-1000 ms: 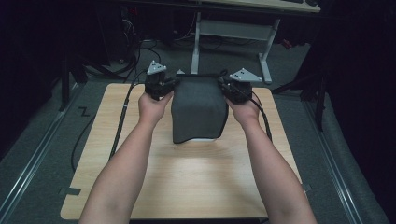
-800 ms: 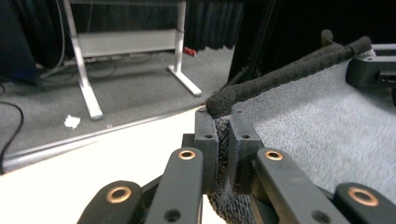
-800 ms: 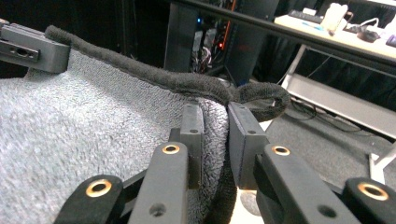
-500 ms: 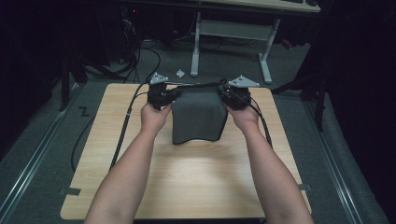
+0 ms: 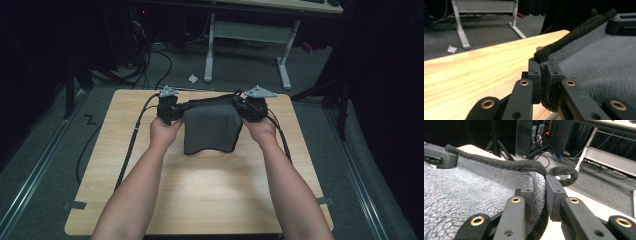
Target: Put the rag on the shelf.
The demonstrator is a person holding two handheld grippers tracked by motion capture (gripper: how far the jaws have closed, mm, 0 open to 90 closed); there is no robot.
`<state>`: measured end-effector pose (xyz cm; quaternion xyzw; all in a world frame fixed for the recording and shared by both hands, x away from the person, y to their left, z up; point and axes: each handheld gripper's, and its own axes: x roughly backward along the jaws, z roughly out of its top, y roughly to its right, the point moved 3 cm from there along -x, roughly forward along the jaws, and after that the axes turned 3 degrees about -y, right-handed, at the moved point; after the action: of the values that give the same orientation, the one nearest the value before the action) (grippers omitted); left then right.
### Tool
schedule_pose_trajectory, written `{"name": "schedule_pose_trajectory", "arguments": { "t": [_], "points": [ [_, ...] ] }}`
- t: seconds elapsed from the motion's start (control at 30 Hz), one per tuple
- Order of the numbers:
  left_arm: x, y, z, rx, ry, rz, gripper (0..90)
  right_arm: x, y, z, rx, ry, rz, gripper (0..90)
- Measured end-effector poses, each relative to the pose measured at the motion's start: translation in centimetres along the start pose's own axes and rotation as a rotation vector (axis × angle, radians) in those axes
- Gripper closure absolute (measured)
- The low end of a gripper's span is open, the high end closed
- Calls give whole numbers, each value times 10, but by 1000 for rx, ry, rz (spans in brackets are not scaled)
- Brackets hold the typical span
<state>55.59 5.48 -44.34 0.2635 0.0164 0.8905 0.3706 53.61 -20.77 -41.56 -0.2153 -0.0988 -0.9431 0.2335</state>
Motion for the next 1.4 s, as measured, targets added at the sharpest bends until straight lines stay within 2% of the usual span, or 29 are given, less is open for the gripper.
{"name": "schedule_pose_trajectory", "arguments": {
  "t": [0.1, 0.37, 0.53, 0.8, 0.87, 1.4],
  "points": [
    [1, -1, -4, 11, 4, -10, 844, -1, 0, -2, -14, -1, 13, 786],
    [1, -1, -7, 6, -9, -20, 843, -1, 1, -6, -34, -10, 35, 787],
    [1, -2, -9, 22, -8, -29, 844, -3, 2, -8, -58, -15, 42, 790],
    [0, -4, -11, 30, -35, -40, 844, -6, 1, -15, -86, -26, 55, 797],
    [-1, -5, -13, 31, -42, -40, 844, -8, 1, -18, -76, -40, 53, 797],
    [-7, -10, -32, 51, -76, -60, 843, -15, 3, -36, -165, -60, 124, 772]
  ]
}}
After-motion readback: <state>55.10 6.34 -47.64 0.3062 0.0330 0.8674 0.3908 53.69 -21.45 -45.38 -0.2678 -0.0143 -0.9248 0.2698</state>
